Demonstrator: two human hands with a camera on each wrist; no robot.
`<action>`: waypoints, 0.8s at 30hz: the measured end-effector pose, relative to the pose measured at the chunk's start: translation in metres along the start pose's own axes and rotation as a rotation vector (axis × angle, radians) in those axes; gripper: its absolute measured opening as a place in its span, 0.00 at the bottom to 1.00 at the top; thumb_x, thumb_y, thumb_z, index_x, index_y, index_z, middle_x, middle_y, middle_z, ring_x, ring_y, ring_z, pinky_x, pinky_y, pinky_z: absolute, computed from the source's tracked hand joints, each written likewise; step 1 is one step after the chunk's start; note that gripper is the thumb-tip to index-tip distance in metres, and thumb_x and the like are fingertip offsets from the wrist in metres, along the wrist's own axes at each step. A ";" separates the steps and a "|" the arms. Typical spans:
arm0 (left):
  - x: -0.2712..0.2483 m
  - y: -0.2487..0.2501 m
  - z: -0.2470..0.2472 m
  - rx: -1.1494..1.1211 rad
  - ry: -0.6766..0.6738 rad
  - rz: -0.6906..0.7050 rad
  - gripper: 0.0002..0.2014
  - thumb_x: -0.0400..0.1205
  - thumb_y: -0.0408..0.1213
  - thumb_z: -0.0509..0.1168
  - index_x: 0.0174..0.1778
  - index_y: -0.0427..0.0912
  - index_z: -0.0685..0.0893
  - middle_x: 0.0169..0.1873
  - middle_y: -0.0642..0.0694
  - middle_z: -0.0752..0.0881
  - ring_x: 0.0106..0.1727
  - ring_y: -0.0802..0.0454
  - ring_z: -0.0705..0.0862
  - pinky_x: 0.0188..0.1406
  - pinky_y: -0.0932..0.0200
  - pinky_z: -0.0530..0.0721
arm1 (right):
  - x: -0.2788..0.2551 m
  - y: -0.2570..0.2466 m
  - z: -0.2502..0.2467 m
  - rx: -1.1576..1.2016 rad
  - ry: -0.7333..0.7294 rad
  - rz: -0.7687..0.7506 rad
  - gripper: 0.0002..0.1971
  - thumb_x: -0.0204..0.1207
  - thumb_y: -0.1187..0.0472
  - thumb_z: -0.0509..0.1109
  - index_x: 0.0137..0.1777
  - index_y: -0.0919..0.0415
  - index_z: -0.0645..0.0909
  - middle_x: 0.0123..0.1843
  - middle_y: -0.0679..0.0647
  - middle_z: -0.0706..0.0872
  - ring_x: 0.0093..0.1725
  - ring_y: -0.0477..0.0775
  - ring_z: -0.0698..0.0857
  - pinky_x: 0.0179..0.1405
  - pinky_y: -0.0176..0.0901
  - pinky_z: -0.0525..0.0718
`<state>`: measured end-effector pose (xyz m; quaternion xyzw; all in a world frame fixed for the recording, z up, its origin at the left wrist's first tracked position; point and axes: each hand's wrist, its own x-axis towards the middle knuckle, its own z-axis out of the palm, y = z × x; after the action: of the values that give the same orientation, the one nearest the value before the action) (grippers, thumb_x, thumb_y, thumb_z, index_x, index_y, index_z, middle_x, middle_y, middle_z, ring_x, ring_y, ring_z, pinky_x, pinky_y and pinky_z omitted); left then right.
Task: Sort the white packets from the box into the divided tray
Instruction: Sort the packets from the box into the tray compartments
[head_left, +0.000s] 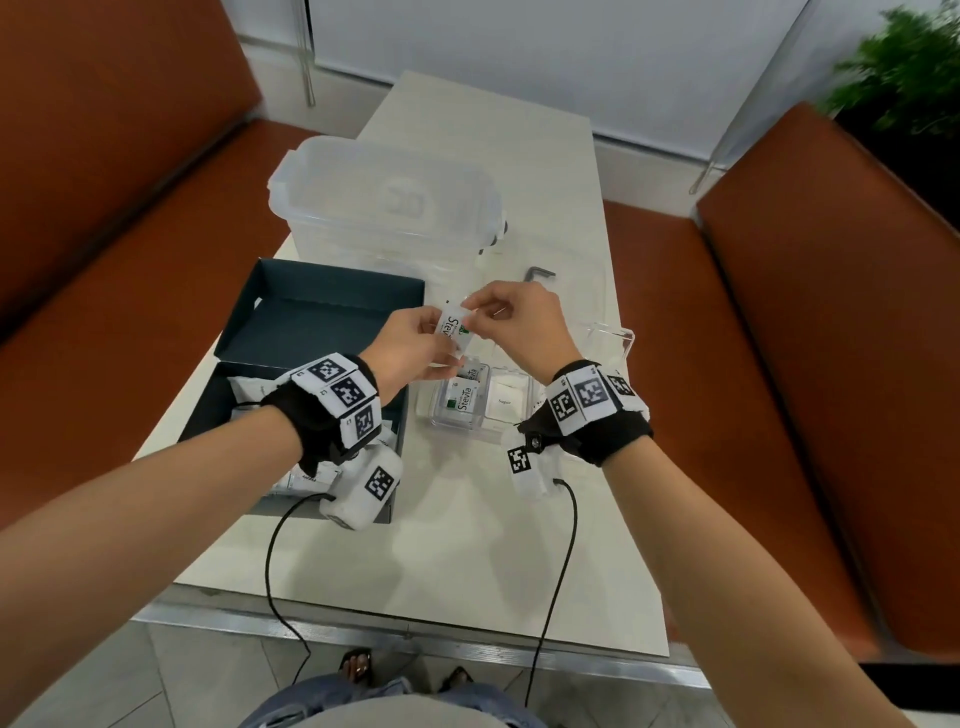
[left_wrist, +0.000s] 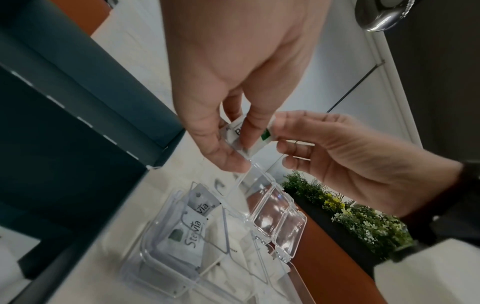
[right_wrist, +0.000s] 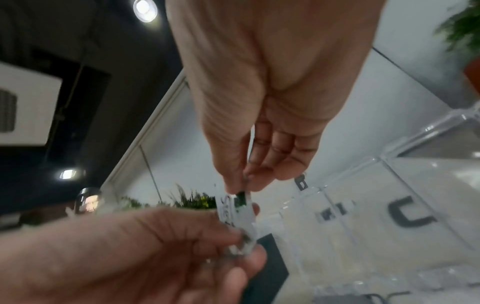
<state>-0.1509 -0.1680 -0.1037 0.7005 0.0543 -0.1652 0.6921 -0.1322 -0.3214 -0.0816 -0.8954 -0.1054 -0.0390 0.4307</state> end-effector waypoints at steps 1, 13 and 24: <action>0.001 -0.001 0.001 0.018 0.003 0.010 0.15 0.80 0.22 0.67 0.62 0.34 0.80 0.49 0.38 0.85 0.42 0.49 0.88 0.50 0.53 0.89 | 0.001 0.002 0.001 -0.028 0.002 -0.013 0.04 0.72 0.63 0.76 0.46 0.59 0.89 0.35 0.44 0.87 0.31 0.32 0.81 0.37 0.18 0.77; -0.001 -0.021 -0.012 0.522 0.030 0.155 0.14 0.83 0.31 0.65 0.64 0.46 0.80 0.57 0.48 0.82 0.58 0.50 0.81 0.63 0.52 0.80 | -0.008 0.047 0.035 -0.518 -0.018 0.047 0.07 0.80 0.62 0.65 0.51 0.60 0.85 0.47 0.54 0.88 0.48 0.57 0.86 0.57 0.53 0.80; 0.001 -0.029 -0.014 0.480 0.008 0.158 0.15 0.82 0.28 0.65 0.63 0.45 0.81 0.57 0.46 0.83 0.57 0.50 0.81 0.59 0.52 0.81 | -0.010 0.050 0.055 -0.705 -0.094 -0.006 0.07 0.82 0.65 0.60 0.57 0.61 0.75 0.52 0.58 0.83 0.52 0.64 0.82 0.55 0.55 0.75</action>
<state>-0.1569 -0.1534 -0.1315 0.8474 -0.0387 -0.1159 0.5167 -0.1320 -0.3103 -0.1559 -0.9896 -0.1077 -0.0331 0.0896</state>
